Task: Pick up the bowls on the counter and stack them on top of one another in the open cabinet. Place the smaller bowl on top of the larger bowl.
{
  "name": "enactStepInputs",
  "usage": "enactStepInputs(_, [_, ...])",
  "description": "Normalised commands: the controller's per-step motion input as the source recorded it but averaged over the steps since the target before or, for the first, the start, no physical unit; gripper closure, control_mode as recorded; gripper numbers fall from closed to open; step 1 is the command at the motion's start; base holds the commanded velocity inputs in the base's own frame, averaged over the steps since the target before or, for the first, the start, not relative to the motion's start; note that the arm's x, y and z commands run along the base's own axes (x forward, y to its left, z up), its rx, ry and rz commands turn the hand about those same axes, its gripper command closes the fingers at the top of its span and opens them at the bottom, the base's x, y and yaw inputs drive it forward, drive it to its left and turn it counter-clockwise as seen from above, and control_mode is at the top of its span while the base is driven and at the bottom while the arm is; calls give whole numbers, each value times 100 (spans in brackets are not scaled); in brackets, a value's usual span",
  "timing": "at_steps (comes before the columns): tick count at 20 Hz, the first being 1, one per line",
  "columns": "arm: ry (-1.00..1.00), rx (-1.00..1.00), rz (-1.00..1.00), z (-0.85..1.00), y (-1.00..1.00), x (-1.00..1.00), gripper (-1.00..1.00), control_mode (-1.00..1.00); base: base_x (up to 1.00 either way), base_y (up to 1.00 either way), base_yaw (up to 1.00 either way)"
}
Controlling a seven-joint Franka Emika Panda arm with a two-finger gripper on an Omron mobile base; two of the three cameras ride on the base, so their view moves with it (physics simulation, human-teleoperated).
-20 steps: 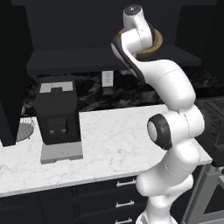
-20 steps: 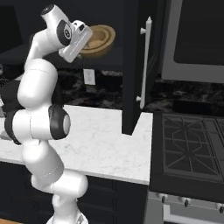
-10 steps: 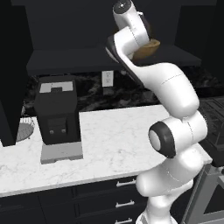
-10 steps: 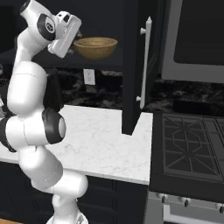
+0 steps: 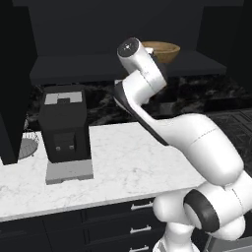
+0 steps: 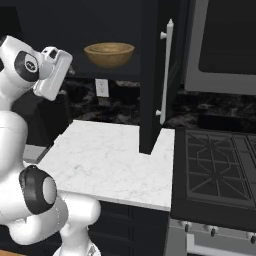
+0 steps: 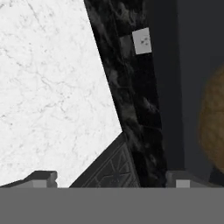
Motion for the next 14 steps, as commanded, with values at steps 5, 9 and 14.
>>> enactStepInputs(5, [47, -16, 0, -100, 6, -91, -100, -100, 0, 0, 0])
enactStepInputs(9, [45, -16, 0, -100, 0, 5, -100, -100, 0, 0, 0])
enactStepInputs(14, [26, -13, 5, -80, -11, 13, -100, -100, 0, 0, 0])
